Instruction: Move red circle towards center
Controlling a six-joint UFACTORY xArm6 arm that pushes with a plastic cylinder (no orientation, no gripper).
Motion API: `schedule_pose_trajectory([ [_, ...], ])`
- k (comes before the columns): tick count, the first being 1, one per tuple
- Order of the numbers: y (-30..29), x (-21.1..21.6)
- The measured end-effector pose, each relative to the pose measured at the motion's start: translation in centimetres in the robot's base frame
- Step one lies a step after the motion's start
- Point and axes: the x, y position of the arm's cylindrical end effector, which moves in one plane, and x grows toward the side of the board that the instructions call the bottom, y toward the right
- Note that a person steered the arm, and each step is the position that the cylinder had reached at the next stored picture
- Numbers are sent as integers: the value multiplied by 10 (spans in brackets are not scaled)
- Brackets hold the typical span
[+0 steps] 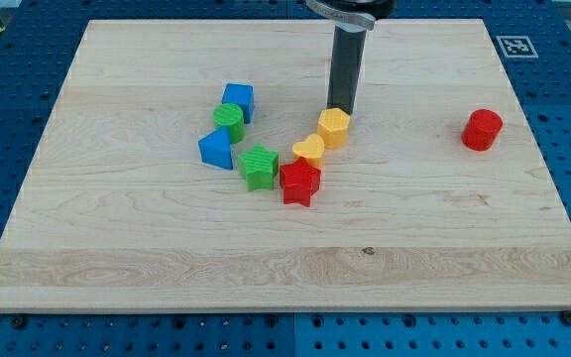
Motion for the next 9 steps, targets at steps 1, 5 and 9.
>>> schedule_pose_trajectory([
  [1,0,7],
  [5,89,-53],
  [9,262,33],
])
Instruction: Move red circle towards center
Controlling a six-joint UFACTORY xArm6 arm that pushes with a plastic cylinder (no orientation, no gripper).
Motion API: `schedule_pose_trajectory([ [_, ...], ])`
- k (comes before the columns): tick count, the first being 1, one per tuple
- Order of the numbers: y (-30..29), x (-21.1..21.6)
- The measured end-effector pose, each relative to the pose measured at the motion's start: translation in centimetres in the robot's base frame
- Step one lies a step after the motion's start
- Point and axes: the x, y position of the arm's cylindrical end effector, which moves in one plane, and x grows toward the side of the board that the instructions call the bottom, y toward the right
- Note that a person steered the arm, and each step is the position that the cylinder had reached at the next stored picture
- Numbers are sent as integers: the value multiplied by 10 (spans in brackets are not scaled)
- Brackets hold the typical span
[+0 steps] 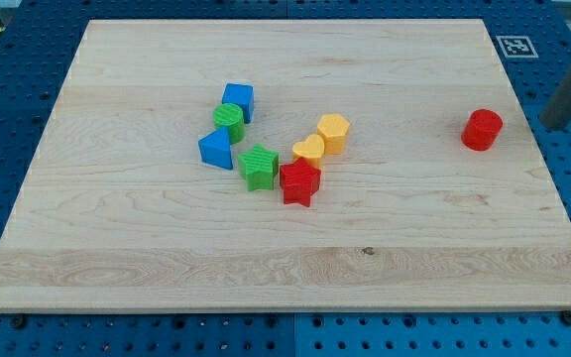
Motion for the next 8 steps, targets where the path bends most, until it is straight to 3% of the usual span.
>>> schedule_pose_trajectory([
  [1,-17,19],
  [3,-112,12],
  [5,-140,-27],
  [8,-220,-34],
])
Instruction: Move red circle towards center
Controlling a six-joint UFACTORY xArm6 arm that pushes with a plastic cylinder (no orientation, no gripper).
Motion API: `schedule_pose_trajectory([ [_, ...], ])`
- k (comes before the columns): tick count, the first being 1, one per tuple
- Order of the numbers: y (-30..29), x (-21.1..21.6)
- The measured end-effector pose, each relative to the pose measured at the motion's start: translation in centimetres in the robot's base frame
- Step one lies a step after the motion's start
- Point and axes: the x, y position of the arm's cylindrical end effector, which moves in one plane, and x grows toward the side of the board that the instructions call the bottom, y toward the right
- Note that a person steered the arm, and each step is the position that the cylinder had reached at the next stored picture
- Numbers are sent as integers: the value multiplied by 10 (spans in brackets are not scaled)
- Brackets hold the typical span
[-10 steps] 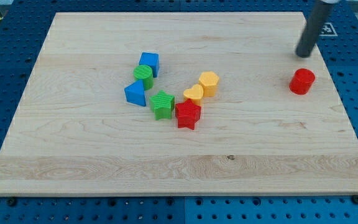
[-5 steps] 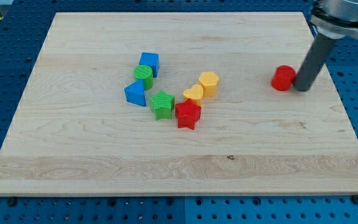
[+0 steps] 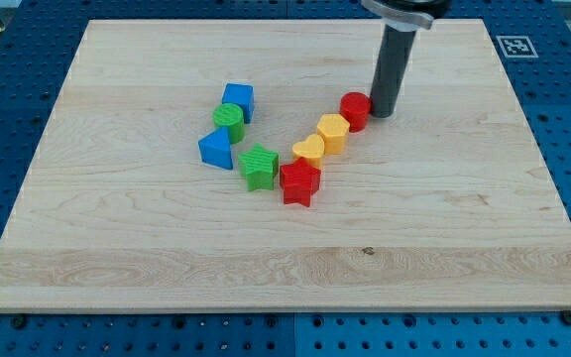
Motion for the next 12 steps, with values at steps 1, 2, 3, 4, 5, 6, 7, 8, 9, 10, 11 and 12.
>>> schedule_pose_trajectory([
  [1,-20,0],
  [2,-33,-5],
  [3,-37,-16],
  [4,-45,-31],
  [5,-75,-34],
  [6,-115,-34],
  [7,-133,-47],
  [8,-118,-68],
  [9,-61,-71],
  [10,-10,-52],
  [11,1,-21],
  [12,-3,-11],
])
